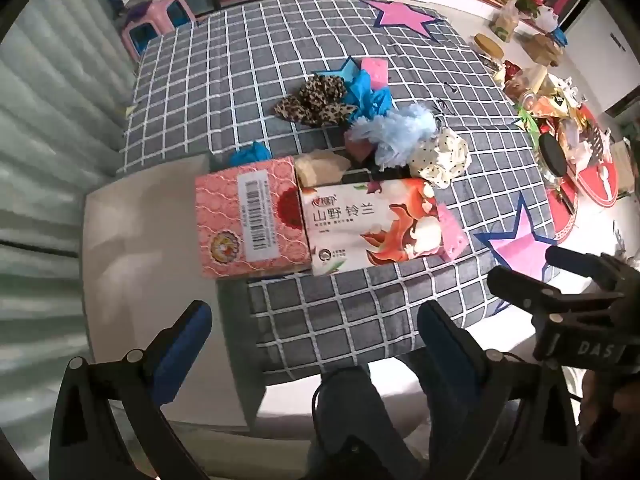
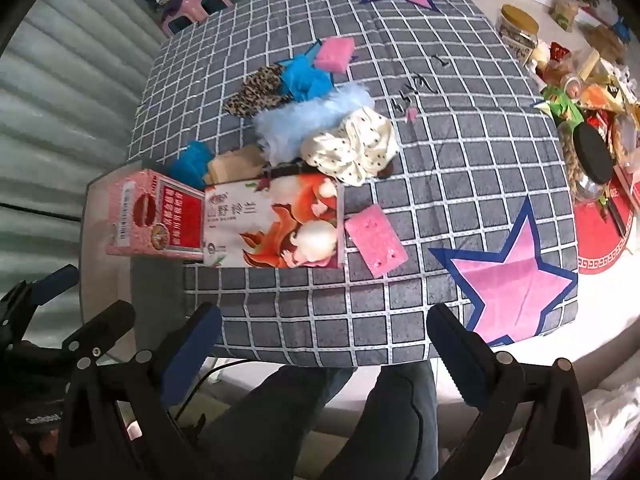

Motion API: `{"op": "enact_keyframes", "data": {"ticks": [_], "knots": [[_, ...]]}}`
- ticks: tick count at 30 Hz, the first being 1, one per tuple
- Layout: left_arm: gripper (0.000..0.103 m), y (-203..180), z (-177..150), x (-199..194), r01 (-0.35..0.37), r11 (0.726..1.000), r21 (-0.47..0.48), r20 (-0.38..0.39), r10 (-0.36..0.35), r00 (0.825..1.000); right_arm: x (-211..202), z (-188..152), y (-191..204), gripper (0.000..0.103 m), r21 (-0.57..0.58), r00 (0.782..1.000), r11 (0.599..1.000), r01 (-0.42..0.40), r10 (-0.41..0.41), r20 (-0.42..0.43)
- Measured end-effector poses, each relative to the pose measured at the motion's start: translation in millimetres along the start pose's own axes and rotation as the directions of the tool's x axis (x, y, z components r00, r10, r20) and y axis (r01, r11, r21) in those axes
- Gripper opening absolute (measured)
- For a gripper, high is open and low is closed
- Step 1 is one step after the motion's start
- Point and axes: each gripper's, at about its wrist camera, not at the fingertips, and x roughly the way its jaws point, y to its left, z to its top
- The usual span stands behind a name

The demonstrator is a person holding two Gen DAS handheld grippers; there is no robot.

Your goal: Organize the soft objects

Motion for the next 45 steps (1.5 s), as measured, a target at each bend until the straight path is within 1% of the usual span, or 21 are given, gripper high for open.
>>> {"op": "enact_keyframes", "data": {"ticks": [5, 9, 11, 17, 20, 22, 24, 27, 31, 33, 34, 38, 40, 42, 45], "knots": [[0.103, 3, 1, -7, 0.025, 1.000, 0.001, 0.011, -0.025, 1.000, -10, 3, 10, 0.103, -0.004, 1.000, 1.000, 0.009, -0.009, 0.011], [0.103, 13, 4, -16, 0.025, 1.000, -0.002, 0.022, -0.025, 0.999, -20, 8, 14, 0.103, -0.003, 0.999, 1.000, 0.016, -0.016, 0.028], [0.103, 11, 9, -20, 0.022, 1.000, -0.005, 0.032, -0.021, 0.999, -22, 5, 19, 0.103, -0.002, 0.999, 1.000, 0.022, -0.022, 0.038], [0.103, 13, 17, -24, 0.012, 1.000, -0.019, 0.029, -0.011, 1.000, -25, 13, 23, 0.103, -0.002, 0.999, 1.000, 0.015, -0.015, 0.043], [0.102, 14, 19, -23, -0.011, 1.000, -0.027, 0.038, 0.012, 0.999, -28, 16, 21, 0.103, -0.009, 0.997, 1.000, 0.002, -0.001, 0.077], [0.102, 14, 25, -22, -0.012, 0.999, -0.036, 0.032, 0.013, 0.999, -29, 22, 19, 0.103, -0.009, 0.997, 1.000, -0.008, 0.009, 0.081], [0.103, 18, 35, -22, 0.012, 0.999, -0.043, 0.038, -0.010, 0.999, -27, 33, 16, 0.103, -0.009, 0.998, 1.000, -0.003, 0.003, 0.061], [0.103, 19, 54, -19, 0.000, 0.998, -0.065, 0.038, 0.003, 0.999, -21, 50, 9, 0.103, -0.010, 0.999, 1.000, -0.001, 0.001, 0.050], [0.103, 22, 76, -21, -0.005, 0.995, -0.103, 0.070, 0.012, 0.997, -14, 74, 1, 0.103, -0.021, 0.999, 0.999, -0.037, 0.037, 0.029], [0.103, 21, 94, -12, -0.004, 0.992, -0.128, 0.039, 0.009, 0.999, -12, 88, -4, 0.103, -0.032, 0.998, 0.998, -0.052, 0.053, 0.016], [0.103, 21, 102, -7, 0.007, 0.990, -0.139, 0.025, -0.003, 1.000, -9, 94, -5, 0.103, -0.037, 1.000, 0.999, -0.026, 0.026, 0.008], [0.103, 18, 128, 12, -0.034, 0.984, -0.172, -0.034, 0.028, 0.999, -1, 119, -12, 0.103, -0.047, 1.000, 0.999, -0.015, 0.014, -0.021], [0.103, 17, 140, 16, -0.028, 0.982, -0.185, -0.035, 0.022, 0.999, 3, 131, -17, 0.103, -0.048, 0.999, 0.999, -0.021, 0.018, -0.045], [0.103, 14, 150, 23, -0.035, 0.981, -0.190, -0.055, 0.025, 0.998, 6, 141, -21, 0.103, -0.047, 0.999, 0.999, -0.005, 0.002, -0.052], [0.103, 8, 162, 30, -0.057, 0.980, -0.189, -0.065, 0.046, 0.997, 12, 154, -28, 0.103, -0.044, 0.998, 0.999, 0.008, -0.011, -0.067]]}}
